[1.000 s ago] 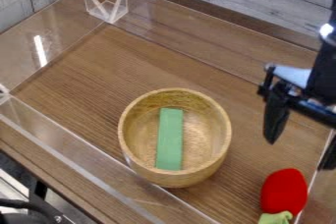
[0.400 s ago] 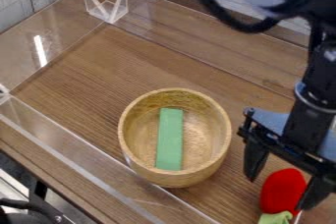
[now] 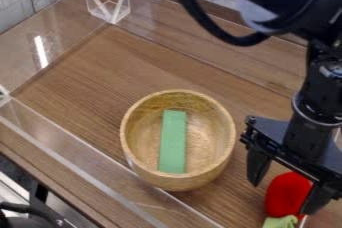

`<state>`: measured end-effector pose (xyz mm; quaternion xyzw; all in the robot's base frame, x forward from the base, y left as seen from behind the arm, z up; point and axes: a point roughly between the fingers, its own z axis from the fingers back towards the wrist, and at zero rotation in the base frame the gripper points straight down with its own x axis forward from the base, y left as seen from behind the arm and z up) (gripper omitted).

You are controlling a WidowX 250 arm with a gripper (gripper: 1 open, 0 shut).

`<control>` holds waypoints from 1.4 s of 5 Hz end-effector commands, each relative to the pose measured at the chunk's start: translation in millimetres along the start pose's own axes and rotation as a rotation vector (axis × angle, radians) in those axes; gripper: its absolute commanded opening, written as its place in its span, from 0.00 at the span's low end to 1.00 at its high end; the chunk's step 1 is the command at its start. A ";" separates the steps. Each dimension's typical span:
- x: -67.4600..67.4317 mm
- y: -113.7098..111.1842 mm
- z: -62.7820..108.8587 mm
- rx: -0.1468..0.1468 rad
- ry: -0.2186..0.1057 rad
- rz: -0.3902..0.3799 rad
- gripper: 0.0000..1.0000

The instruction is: Move the red object to the left side of the table

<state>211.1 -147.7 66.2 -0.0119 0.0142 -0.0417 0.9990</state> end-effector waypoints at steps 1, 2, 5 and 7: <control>8.0 0.7 11.6 -0.022 -0.067 0.019 1.00; 10.6 0.9 12.0 -0.025 -0.087 0.032 1.00; 16.4 -6.4 -6.0 -0.045 -0.124 -0.007 1.00; 16.3 -6.2 -2.5 -0.052 -0.140 -0.080 1.00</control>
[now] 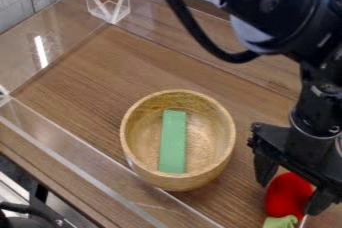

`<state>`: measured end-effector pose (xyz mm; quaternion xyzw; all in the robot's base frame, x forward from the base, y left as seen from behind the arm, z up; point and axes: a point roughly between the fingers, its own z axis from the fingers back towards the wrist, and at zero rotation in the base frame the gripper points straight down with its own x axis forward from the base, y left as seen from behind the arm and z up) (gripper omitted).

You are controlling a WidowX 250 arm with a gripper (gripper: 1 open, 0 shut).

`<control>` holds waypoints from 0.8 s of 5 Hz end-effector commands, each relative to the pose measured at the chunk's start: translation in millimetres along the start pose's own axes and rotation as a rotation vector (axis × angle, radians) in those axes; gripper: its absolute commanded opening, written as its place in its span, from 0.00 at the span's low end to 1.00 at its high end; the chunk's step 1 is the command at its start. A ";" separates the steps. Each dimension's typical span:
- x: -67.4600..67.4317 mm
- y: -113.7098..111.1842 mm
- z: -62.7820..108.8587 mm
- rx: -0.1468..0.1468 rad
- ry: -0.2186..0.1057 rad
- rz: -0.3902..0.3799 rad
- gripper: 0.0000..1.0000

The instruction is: Move the red object to the left side of the table

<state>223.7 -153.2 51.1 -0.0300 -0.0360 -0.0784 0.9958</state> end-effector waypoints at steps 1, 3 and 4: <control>-0.3 -3.0 16.7 -0.025 -0.045 -0.044 1.00; 7.8 15.0 33.8 -0.028 -0.060 -0.068 0.00; 13.9 16.8 65.2 -0.020 -0.110 -0.010 0.00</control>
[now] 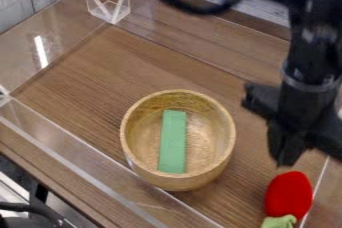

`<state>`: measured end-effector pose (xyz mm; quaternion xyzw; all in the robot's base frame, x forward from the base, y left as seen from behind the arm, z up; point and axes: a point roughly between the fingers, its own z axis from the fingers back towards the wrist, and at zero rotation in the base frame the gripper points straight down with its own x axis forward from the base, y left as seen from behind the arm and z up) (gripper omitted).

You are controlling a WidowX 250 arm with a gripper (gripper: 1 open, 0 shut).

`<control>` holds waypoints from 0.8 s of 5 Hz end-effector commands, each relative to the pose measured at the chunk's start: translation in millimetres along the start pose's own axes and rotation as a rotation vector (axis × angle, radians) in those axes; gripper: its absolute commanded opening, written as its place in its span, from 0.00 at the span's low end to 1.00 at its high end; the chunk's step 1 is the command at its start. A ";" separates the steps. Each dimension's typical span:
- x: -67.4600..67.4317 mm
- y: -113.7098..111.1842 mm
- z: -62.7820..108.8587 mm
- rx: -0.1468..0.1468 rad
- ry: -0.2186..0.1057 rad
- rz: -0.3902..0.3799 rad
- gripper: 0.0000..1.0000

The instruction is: Move the red object to the left side of the table

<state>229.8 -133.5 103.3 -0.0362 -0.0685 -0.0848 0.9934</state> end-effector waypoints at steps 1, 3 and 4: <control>10.8 -4.1 29.4 -0.016 -0.069 0.028 0.00; -5.3 2.4 12.6 -0.029 -0.039 -0.013 1.00; -10.3 11.1 4.6 -0.030 -0.034 0.006 1.00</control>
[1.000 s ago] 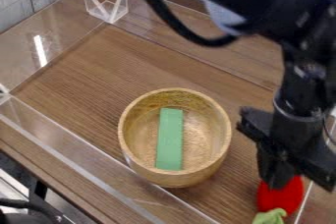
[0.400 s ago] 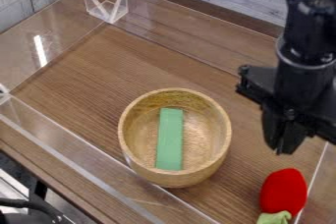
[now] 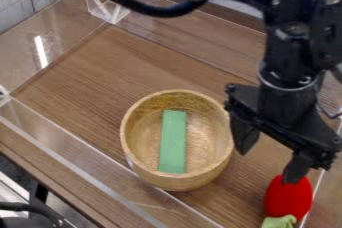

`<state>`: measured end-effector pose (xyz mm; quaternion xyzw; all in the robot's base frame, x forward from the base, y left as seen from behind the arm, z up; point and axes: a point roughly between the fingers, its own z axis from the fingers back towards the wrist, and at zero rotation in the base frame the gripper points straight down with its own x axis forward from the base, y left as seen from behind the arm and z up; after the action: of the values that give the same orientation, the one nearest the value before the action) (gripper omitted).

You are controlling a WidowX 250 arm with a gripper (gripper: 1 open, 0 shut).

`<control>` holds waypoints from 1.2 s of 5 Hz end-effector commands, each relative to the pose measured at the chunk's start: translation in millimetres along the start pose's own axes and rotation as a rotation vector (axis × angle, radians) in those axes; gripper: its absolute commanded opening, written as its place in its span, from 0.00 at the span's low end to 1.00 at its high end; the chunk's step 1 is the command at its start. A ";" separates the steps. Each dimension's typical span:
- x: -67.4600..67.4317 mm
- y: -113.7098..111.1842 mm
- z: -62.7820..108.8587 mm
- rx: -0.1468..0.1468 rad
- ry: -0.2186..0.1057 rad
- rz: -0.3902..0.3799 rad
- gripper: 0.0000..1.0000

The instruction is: Move the red object to the left side of the table

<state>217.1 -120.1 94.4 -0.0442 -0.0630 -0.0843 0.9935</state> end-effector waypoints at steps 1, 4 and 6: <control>1.8 7.8 3.1 -0.015 -0.037 0.019 1.00; -6.7 -1.5 -19.8 -0.025 -0.015 0.010 1.00; -10.5 -6.9 -30.7 -0.032 0.001 -0.025 1.00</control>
<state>207.7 -125.6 58.5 -0.0549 -0.0528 -0.0904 0.9930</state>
